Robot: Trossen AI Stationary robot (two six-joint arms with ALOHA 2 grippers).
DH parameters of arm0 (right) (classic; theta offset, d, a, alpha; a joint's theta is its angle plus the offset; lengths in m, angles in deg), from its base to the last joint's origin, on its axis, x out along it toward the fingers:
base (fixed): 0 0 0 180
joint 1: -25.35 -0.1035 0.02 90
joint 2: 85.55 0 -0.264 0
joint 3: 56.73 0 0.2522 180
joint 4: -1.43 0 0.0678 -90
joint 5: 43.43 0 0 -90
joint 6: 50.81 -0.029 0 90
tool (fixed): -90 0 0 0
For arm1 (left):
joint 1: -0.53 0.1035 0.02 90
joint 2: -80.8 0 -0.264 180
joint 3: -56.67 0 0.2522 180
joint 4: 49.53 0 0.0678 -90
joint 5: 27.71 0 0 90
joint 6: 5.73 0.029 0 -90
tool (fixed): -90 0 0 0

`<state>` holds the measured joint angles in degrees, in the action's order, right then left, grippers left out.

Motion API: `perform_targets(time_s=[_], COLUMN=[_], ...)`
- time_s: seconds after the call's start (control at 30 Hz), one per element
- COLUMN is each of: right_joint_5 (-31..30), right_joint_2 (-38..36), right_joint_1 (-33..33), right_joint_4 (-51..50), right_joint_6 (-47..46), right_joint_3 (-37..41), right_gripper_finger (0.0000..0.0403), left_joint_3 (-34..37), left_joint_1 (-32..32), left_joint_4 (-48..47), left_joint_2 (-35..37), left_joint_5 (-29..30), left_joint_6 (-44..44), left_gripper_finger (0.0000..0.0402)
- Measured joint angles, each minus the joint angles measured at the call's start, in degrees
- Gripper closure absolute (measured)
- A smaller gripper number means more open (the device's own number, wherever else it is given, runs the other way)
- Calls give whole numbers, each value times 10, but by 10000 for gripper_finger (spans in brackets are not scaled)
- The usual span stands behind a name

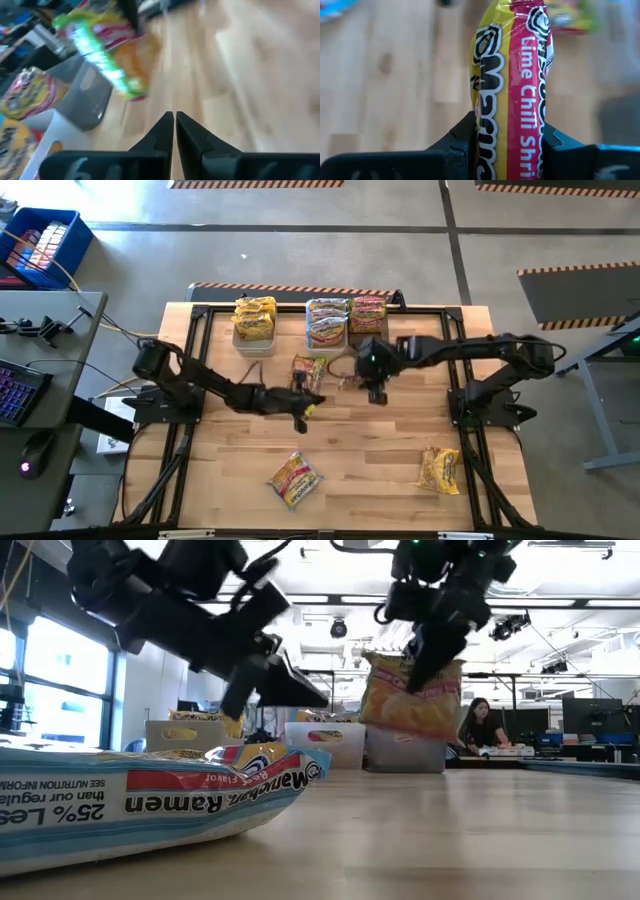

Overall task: Sort Maruchan noodles
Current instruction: Put the top right green noodle pack into the transparent black bin

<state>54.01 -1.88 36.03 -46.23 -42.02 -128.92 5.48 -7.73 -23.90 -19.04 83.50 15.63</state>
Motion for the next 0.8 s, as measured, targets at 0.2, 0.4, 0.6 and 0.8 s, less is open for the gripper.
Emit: perform_targets(time_s=[0.2,0.4,0.6,0.8], right_joint_5=[-36,-56,-50,-48], right_joint_2=[6,23,60,115], right_joint_1=[79,162,223,264], right_joint_4=[-99,-143,-149,-117], right_joint_6=[124,261,333,370], right_joint_3=[-103,-172,-181,-181], right_gripper_finger=[308,308,308,308], left_joint_3=[72,92,90,90], left_joint_1=[38,59,72,81], left_joint_4=[109,140,145,149], left_joint_2=[41,46,44,44], left_joint_5=[-109,-119,-119,-119], left_joint_6=[-47,-63,-63,-66], left_gripper_finger=[400,399,399,399])
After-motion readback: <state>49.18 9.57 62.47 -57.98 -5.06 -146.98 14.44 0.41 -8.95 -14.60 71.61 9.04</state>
